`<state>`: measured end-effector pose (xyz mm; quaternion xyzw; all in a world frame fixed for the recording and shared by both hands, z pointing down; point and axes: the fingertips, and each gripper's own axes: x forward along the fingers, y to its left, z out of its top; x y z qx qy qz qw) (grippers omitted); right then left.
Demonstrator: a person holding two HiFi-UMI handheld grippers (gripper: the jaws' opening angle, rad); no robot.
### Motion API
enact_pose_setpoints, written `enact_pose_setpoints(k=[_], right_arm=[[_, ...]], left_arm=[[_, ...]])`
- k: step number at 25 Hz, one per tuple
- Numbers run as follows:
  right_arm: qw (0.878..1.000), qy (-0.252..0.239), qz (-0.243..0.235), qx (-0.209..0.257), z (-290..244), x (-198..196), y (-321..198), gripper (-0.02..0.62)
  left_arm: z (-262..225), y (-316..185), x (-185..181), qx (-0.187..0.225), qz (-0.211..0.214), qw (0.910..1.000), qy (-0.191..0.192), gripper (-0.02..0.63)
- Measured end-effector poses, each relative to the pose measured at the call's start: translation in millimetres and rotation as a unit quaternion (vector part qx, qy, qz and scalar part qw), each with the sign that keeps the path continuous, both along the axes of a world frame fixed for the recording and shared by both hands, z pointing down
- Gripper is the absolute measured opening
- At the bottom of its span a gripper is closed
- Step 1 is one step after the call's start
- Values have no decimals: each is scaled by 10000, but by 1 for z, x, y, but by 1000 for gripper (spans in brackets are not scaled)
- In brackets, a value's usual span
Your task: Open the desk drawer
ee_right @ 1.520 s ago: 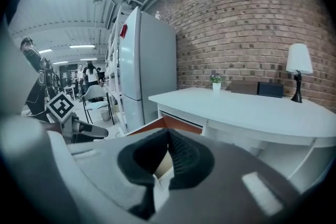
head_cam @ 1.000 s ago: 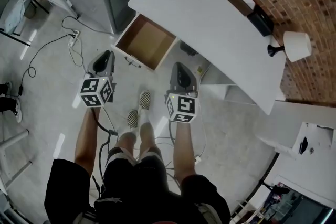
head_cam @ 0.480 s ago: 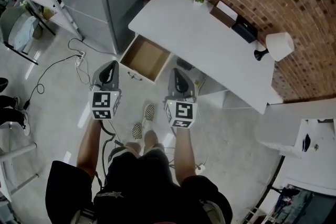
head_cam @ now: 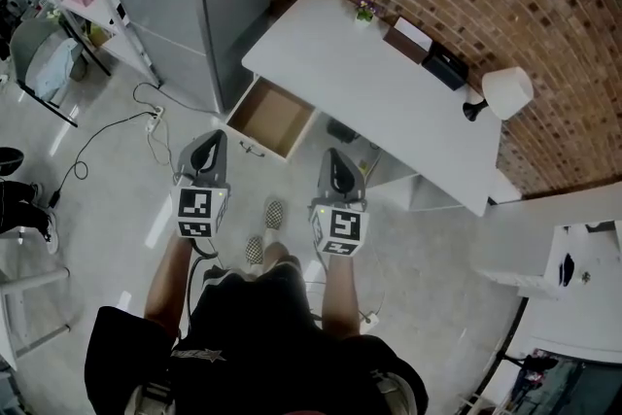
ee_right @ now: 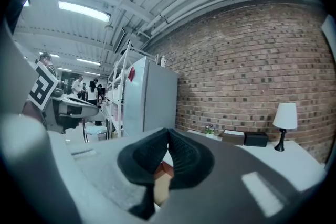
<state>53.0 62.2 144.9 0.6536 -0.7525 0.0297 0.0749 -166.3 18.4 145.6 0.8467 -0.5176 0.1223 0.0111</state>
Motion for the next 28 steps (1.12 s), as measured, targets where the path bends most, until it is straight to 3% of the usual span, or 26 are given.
enact_pose_setpoints(k=[28], right_arm=[[10000,17,-53,30,-8,11,-9,5]], left_arm=[[-9,-1,12,77,-9,10000,23,11]])
